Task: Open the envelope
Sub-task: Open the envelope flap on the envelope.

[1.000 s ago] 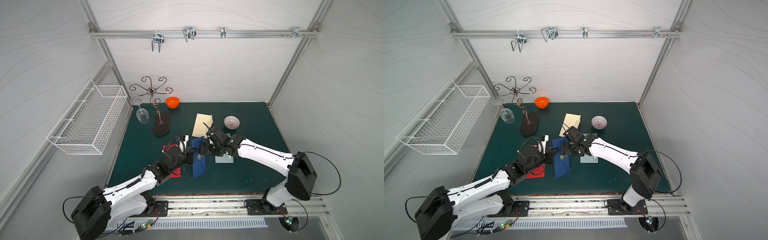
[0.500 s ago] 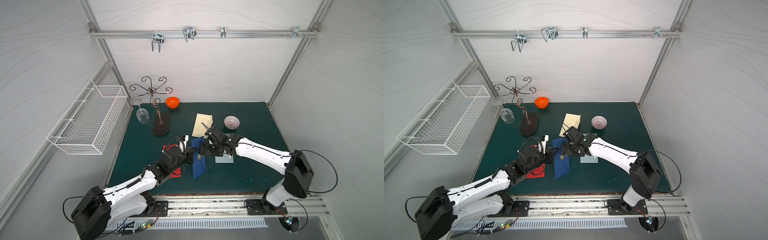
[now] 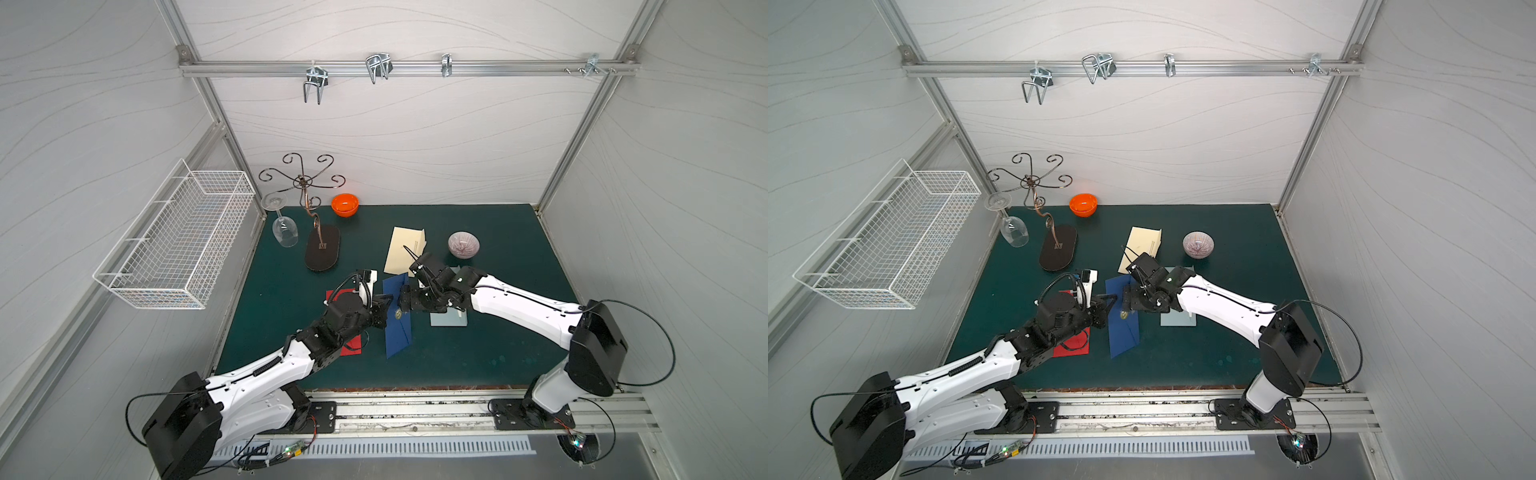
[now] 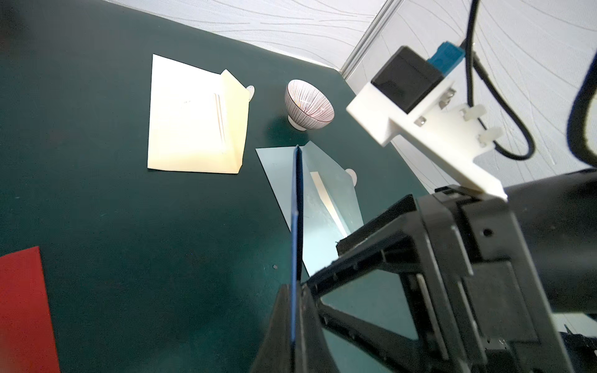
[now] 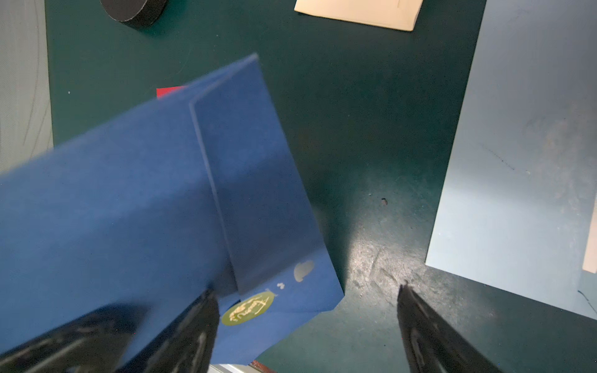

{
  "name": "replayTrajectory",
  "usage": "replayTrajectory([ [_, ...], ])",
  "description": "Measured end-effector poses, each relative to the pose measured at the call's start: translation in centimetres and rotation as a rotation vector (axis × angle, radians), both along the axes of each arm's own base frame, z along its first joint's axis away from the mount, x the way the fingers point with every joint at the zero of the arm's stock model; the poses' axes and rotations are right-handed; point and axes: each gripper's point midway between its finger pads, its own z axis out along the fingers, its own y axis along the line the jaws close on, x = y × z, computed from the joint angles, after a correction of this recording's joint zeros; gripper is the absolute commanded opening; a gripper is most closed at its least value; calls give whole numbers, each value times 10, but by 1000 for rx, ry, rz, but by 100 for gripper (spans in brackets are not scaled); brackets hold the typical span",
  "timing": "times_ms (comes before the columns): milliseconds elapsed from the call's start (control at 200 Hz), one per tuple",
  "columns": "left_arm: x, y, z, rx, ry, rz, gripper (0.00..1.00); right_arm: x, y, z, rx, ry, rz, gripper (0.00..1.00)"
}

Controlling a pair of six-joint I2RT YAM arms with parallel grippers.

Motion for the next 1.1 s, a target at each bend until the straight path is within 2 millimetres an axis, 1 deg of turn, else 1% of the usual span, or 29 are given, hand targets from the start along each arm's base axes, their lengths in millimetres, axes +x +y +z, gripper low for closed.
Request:
replayTrajectory([
  [120,0,0,0,0,0,0,0,-1,0,2,-4,2,2,88],
  [355,0,-1,0,-1,0,-4,0,-2,7,9,-20,-19,15,90],
  [505,0,0,-1,4,6,-1,0,0,8,6,-74,-23,19,90],
  [730,0,1,-2,4,6,-1,0,3,-1,-6,-177,-11,7,90],
  [966,0,0,-1,4,6,-2,0,3,-1,-6,-182,-13,19,90],
  [1096,0,0,-1,3,7,-1,0,0,0,-6,-162,-14,36,91],
])
